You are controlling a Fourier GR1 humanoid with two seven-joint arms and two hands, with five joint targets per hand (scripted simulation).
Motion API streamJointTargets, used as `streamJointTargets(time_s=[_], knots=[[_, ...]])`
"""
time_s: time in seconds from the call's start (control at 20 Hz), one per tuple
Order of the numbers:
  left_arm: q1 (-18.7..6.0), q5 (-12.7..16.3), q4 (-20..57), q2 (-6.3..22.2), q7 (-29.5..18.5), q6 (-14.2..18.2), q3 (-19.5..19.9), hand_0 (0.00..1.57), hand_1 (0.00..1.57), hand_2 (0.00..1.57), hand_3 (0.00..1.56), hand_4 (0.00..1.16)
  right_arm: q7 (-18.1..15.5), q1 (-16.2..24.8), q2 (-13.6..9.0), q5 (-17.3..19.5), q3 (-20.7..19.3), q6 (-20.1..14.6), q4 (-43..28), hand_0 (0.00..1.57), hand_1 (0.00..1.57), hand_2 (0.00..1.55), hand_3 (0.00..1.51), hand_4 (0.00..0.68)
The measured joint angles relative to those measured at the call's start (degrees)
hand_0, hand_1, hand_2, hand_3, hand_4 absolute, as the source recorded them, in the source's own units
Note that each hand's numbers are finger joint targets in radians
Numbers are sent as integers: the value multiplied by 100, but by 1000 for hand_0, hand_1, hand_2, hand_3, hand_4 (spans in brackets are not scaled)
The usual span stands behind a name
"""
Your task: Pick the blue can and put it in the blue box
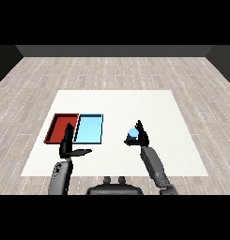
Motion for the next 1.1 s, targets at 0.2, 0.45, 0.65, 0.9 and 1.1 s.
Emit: streamJointTargets(time_s=[0.2, 0.45, 0.65, 0.9, 1.1], knots=[[-166, 72, -65, 107, 220, -39, 104, 0, 0, 0, 0, 0, 100, -67, 6, -208, 228, -216, -46, 0, 0, 0, 0, 0], [-161, 105, 75, 84, 74, -70, 125, 0, 0, 0, 0, 0, 15, -162, -22, -199, 269, -283, 135, 0, 0, 0, 0, 0], [-104, 148, -3, 112, 97, -120, 145, 0, 0, 0, 0, 0, -52, -210, -10, -288, 269, -411, 255, 880, 880, 1082, 946, 0], [-92, 186, -13, 108, 93, -188, 122, 0, 0, 0, 0, 0, 196, -427, -14, -93, 176, -906, 453, 1467, 1467, 1459, 1448, 543], [-141, 151, 113, 97, 2, -158, 147, 0, 0, 0, 0, 0, 213, -541, -8, -177, 381, -1288, 568, 1462, 1462, 1451, 1427, 530]])
